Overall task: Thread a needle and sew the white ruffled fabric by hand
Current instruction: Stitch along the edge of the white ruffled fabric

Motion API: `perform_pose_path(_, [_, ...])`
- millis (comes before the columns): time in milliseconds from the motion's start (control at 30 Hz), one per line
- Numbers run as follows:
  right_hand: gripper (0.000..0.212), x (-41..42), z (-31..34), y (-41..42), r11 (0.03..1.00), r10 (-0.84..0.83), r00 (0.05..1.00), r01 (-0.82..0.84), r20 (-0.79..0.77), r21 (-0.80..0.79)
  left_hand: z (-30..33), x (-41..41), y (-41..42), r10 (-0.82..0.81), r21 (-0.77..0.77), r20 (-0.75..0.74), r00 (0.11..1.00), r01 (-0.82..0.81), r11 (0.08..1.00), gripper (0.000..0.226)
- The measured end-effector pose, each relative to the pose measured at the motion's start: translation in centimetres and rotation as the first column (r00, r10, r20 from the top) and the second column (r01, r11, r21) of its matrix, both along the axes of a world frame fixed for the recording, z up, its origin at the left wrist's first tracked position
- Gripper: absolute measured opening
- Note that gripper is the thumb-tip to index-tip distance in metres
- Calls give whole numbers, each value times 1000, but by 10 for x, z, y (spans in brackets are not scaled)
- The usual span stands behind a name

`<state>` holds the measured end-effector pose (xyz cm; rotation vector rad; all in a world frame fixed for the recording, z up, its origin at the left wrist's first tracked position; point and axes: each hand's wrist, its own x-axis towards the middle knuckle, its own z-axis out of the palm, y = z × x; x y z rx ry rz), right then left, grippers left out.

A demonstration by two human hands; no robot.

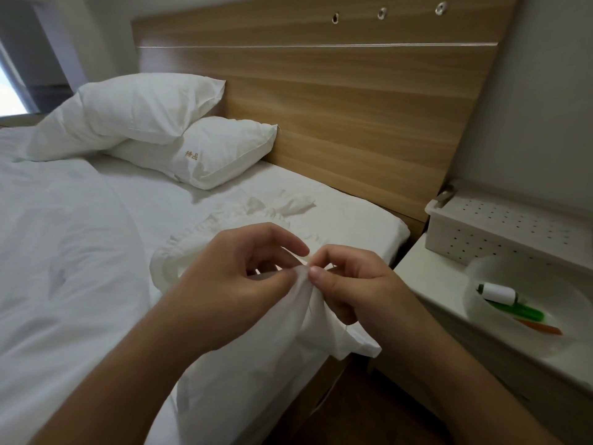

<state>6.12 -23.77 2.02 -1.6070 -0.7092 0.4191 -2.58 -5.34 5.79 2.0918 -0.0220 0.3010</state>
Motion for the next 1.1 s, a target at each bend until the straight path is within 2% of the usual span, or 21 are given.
perform_pose_path(133, [13, 2, -2, -2, 997, -25, 999, 27, -32, 67, -3, 2, 4, 43, 79, -14, 999, -42, 996, 21])
perform_pose_path(267, [11, 4, 0, -4, 997, -43, 999, 43, 5, 70, -3, 4, 6, 61, 113, -113, 992, -49, 992, 10])
perform_pose_path(367, [11, 7, -1, -5, 996, -57, 998, 54, 36, 69, -3, 4, 7, 58, 147, -147, 987, -36, 988, 12])
perform_pose_path(633, [13, 11, -6, -3, 991, -135, 978, 137, 160, -2, 1, 3, 5, -17, 65, -149, 989, 27, 998, 15])
perform_pose_path(833, [3, 6, 1, -7, 993, -122, 983, 121, 140, 17, -2, 3, 4, 22, 71, -110, 994, -14, 997, 14])
perform_pose_path(967, [27, -5, 7, -5, 998, -64, 984, 64, 168, 8, -1, 3, 3, -31, 29, -80, 996, 34, 999, 13])
perform_pose_path(1100, [12, -6, 7, -1, 992, -112, 974, 120, 196, -28, 0, 3, 3, -37, 7, -75, 997, 37, 999, 14])
